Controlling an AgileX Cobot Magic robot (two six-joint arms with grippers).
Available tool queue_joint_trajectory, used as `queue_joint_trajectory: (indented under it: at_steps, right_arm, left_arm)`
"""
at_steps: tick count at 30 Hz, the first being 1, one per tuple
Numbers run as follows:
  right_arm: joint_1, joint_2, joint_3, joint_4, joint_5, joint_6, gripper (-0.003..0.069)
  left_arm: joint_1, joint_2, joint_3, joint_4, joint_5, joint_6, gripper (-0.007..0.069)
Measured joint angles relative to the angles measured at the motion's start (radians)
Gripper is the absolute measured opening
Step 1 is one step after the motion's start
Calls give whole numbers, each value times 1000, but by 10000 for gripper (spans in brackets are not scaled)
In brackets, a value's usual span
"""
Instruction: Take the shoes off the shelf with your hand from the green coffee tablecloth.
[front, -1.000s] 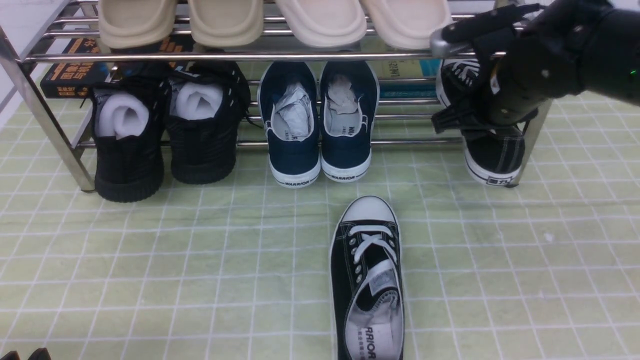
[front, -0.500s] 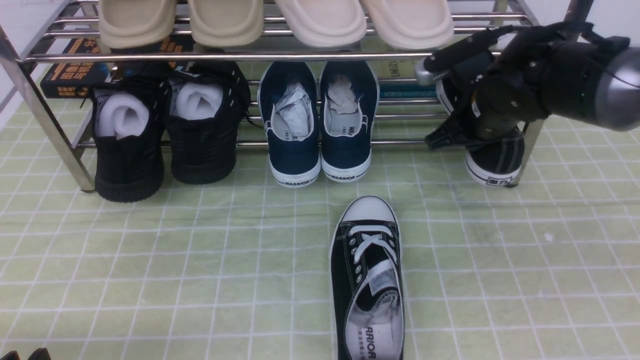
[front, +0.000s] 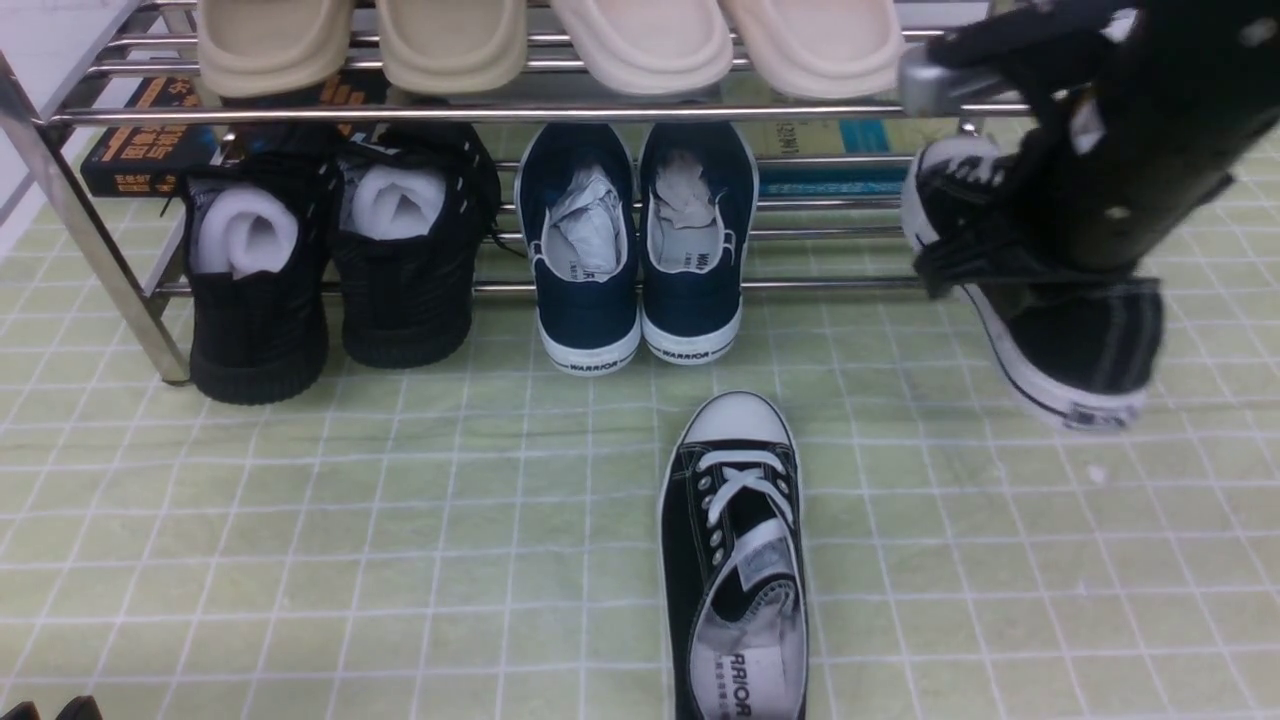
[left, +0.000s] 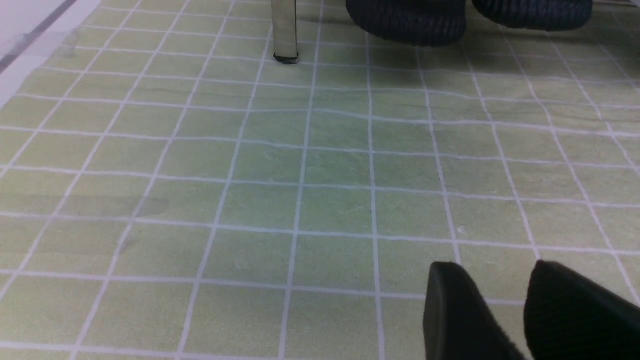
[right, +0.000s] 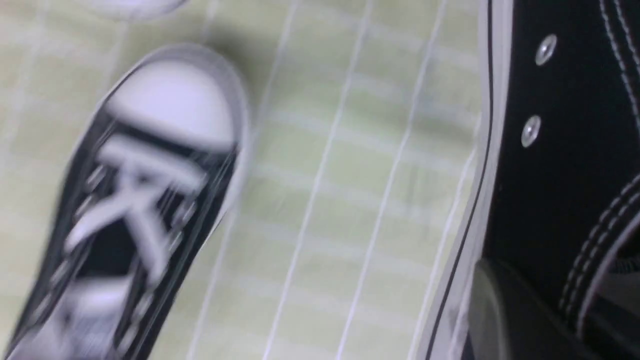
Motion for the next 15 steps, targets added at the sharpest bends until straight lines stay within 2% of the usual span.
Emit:
queue_joint_trajectory:
  at_steps: [3,7,15]
  right_arm:
    - [3,-47,0,74,78,-14,14]
    - [4,-64,9,162,95,-39,14]
    - [90,-64,205,188,43,-28,16]
  left_arm:
    - [0,0,0,0,0,0,242]
    - [0,0,0,0,0,0,242]
    - [0,0,0,0,0,0,242]
